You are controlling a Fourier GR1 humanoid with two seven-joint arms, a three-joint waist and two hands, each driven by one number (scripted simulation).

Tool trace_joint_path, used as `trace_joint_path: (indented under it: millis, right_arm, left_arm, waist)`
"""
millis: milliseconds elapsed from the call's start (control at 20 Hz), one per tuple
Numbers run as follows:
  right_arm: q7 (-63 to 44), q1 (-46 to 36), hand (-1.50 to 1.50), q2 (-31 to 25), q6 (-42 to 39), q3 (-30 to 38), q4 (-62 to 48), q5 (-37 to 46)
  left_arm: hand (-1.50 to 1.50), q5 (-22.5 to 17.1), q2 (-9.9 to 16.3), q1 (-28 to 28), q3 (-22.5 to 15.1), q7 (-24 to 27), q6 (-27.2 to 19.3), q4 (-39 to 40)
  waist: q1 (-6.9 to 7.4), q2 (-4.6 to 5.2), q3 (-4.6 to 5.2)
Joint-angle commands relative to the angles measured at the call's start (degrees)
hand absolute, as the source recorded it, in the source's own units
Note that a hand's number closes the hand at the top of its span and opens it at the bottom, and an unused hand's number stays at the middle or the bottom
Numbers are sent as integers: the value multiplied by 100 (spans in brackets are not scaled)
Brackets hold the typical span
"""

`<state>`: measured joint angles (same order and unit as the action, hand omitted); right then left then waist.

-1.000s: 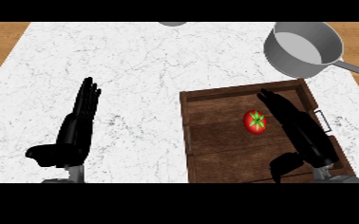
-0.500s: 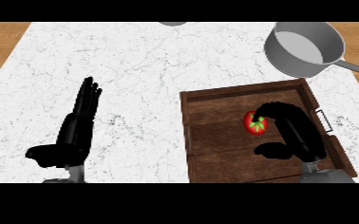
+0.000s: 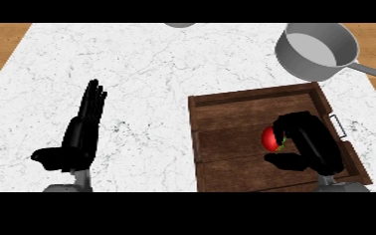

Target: Pick the tomato from the tray and place it in the pot

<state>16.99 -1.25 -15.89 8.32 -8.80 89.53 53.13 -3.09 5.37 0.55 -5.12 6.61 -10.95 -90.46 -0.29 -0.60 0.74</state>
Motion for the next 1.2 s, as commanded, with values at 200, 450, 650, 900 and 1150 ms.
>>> trace_joint_path:
  millis: [200,450,650,900,1150]
  right_arm:
    - [1561,299,150,-1357,-1316,-944,136,247]
    - [2122,1015,150,-1649,-1251,-262,1502,-555]
    - [1832,1333,150,-1584,-1472,294,2714,-1231]
    - [1694,1275,150,-1652,-1508,1497,2815,-1853]
    - [848,1132,150,-1473,-1820,1953,3086,-1962]
  left_arm:
    - [0,13,61,-109,25,-11,28,-139]
    - [0,-21,29,-400,20,163,150,-168]
    - [0,11,75,-87,139,-154,49,-151]
    - [0,-4,80,-77,106,-314,111,-355]
    - [0,124,-52,3,101,184,132,179]
  waist:
    - [68,50,-71]
    - [-22,40,-72]
    - [-71,31,-70]
    - [-15,46,-73]
    - [4,57,-70]
